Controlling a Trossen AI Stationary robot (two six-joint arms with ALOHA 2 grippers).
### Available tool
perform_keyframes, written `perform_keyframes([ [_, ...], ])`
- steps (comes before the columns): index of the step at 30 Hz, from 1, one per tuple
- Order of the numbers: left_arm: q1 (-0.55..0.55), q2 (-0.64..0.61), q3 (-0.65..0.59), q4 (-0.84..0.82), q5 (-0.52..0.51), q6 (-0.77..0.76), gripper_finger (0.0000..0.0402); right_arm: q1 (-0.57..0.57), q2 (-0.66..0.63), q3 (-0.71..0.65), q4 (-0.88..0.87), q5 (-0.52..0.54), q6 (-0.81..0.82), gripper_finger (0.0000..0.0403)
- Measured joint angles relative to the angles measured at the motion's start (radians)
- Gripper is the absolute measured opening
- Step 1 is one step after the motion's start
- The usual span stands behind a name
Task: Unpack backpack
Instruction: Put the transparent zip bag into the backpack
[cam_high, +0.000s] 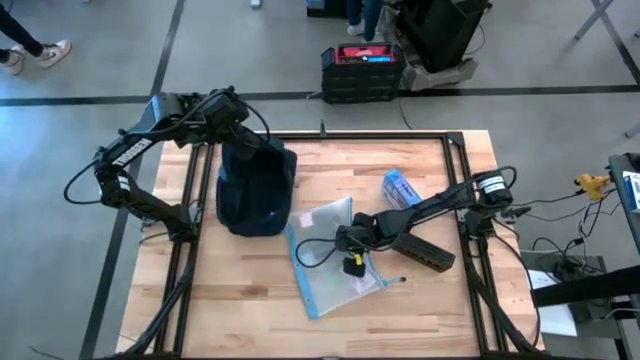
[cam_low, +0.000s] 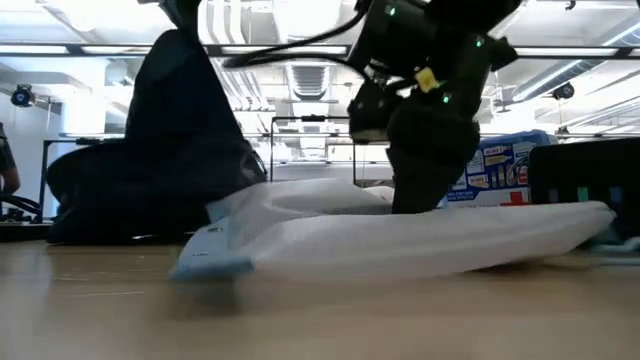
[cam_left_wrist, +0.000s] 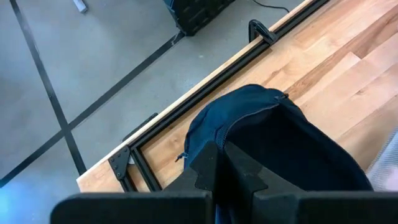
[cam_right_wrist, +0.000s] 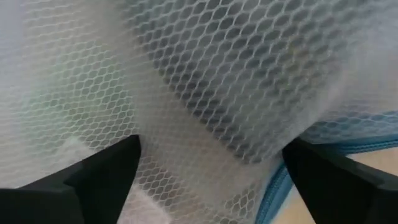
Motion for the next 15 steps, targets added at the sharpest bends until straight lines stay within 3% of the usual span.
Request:
perform_keyframes([
  [4, 0.0, 0.0, 0.0, 0.0, 0.0, 0.007, 0.0, 0.0, 0.012, -0.001, -0.002, 0.005, -0.004, 0.0242],
  [10, 0.0, 0.0, -0.003, -0.001, 0.002, 0.007, 0.0, 0.001, -0.005, -0.003, -0.006, 0.0, -0.056, 0.0034],
  [15, 0.0, 0.0, -0.004, -0.001, 0.002, 0.007, 0.0, 0.008, -0.057, -0.008, -0.036, -0.015, -0.069, 0.0004],
])
